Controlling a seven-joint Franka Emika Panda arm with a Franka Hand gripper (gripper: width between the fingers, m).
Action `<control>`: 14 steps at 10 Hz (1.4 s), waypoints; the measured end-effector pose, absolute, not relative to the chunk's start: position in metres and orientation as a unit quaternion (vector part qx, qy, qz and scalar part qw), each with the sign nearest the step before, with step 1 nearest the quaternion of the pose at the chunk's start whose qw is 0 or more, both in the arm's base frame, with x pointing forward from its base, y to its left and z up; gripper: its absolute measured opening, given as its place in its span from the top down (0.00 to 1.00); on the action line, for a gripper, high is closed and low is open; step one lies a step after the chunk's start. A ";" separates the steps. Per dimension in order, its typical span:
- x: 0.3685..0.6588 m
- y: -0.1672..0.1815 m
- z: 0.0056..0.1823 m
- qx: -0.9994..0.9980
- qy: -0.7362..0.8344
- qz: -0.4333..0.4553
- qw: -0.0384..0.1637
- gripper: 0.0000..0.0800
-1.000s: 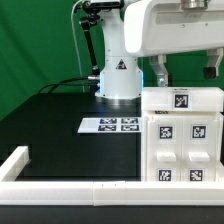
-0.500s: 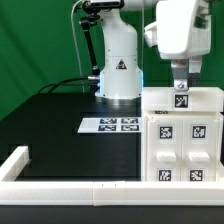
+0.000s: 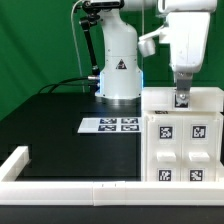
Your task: Assemble cabinet
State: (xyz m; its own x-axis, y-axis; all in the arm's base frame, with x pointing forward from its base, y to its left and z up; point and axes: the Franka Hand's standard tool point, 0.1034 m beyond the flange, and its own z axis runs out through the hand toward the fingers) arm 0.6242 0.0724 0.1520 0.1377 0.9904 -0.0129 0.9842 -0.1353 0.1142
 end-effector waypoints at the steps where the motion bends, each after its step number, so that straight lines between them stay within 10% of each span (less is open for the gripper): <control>1: 0.624 0.072 0.151 0.757 0.651 0.033 0.047 0.00; 4: 0.624 0.071 0.151 0.763 0.644 0.033 0.047 0.31; 14: 0.623 0.064 0.150 0.969 0.240 0.061 0.015 0.31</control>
Offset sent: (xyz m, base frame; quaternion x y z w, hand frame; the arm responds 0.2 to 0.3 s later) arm 0.0000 0.0000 0.0000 0.0000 0.0000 0.0000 1.0000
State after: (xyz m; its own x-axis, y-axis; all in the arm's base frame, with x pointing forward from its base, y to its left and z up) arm 0.6227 0.0644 0.1504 0.8770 0.4677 0.1103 0.4641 -0.8839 0.0581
